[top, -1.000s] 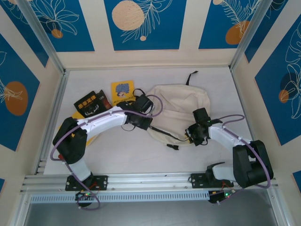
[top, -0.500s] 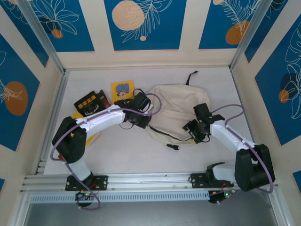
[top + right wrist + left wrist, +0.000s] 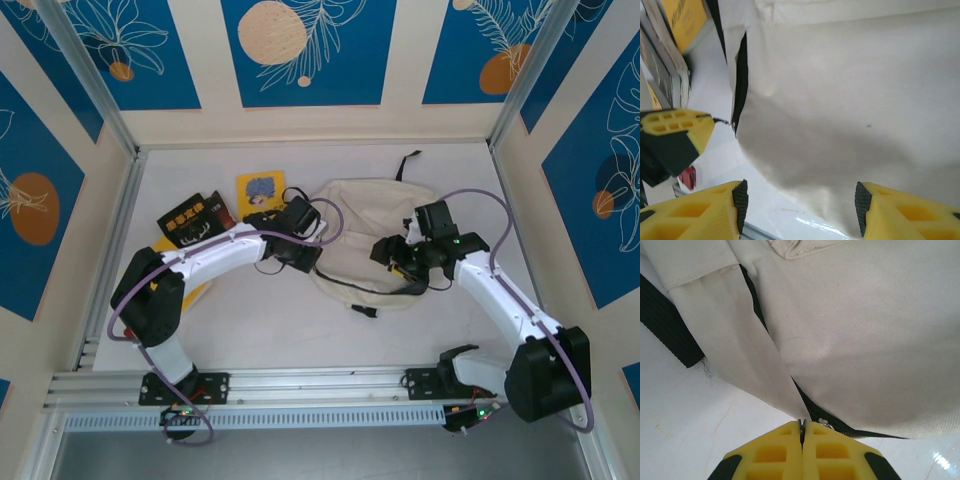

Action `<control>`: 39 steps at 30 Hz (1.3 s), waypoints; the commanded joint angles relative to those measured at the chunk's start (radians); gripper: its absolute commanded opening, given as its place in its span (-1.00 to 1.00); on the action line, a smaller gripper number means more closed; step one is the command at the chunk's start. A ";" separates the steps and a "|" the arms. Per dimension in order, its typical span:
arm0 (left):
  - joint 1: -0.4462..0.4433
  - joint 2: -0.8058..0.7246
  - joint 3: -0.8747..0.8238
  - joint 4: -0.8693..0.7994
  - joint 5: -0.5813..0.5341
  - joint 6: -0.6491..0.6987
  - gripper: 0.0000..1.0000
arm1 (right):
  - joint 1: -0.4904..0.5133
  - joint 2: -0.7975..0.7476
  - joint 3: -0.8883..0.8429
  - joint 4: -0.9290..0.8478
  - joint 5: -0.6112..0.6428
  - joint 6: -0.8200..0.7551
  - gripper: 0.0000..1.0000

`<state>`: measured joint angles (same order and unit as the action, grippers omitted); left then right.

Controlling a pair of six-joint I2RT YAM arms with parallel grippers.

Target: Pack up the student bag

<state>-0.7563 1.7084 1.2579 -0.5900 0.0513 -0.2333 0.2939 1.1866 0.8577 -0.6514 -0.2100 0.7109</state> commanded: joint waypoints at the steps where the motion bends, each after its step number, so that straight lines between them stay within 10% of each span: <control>1: 0.013 -0.032 -0.017 0.021 0.019 -0.023 -1.00 | 0.043 0.051 0.060 -0.025 -0.003 -0.055 0.22; 6: 0.012 -0.036 -0.024 0.033 0.020 -0.035 -1.00 | 0.058 0.067 0.074 -0.102 0.123 -0.003 0.24; 22: 0.014 -0.105 -0.093 0.136 0.047 -0.062 -1.00 | 0.189 0.358 0.093 0.257 -0.216 -0.165 0.02; 39: 0.015 -0.069 -0.061 0.175 0.082 -0.064 -1.00 | 0.195 0.435 0.051 0.308 -0.238 -0.187 -0.33</control>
<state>-0.7536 1.6310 1.1782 -0.4480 0.1085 -0.2897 0.4854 1.6142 0.9257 -0.3515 -0.4202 0.5381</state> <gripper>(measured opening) 0.047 0.346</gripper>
